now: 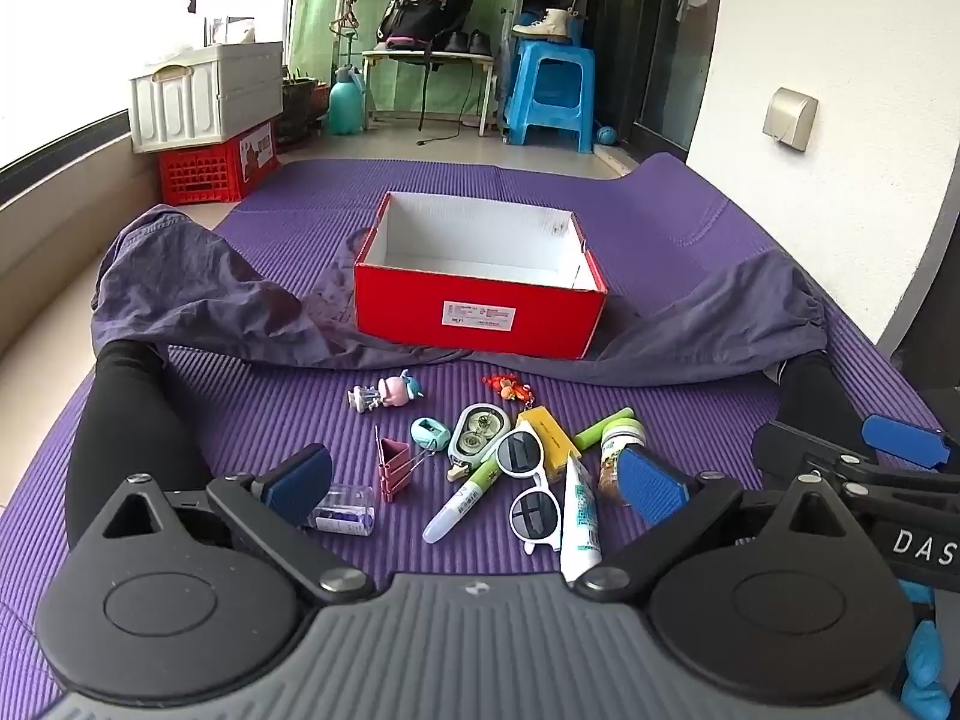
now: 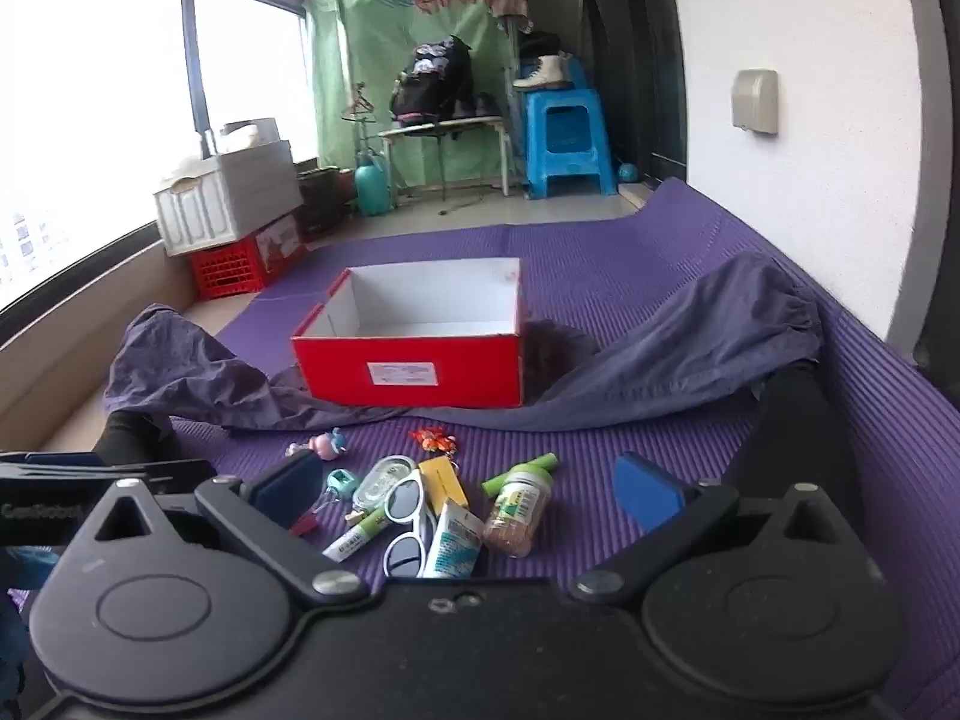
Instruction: Organize rigid objects
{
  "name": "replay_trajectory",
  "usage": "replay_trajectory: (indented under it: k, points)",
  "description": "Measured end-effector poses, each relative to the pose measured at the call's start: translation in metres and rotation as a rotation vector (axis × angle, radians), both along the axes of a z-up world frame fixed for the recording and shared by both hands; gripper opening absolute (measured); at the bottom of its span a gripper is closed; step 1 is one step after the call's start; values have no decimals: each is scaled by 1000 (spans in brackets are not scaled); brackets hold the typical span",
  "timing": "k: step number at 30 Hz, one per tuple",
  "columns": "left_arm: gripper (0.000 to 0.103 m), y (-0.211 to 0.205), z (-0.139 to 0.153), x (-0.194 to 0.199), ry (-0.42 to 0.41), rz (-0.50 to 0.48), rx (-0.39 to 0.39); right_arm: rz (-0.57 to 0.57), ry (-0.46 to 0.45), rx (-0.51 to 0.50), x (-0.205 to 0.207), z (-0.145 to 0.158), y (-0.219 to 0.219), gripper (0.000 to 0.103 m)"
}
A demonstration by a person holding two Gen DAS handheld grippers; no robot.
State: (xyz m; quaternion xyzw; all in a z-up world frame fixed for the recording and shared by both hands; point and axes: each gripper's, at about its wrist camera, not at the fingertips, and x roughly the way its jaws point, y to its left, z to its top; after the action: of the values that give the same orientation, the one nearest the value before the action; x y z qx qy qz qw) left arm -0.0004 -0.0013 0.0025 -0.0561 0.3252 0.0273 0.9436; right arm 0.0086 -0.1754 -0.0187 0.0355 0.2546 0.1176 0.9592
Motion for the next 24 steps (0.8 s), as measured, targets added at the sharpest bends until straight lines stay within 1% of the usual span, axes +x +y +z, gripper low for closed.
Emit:
replay_trajectory:
  k: [2, 9, 24]
  points:
    - [102, -1, 1, 0, -2, 1, 1, 3, -10, -7, 0, 1, 1, 103]
    - [102, 3, 0, -1, -5, 5, -5, -18, 2, -1, 0, 0, -1, 103]
    - [102, 5, 1, 0, -9, 5, -6, -20, 0, -1, 0, 0, -2, 103]
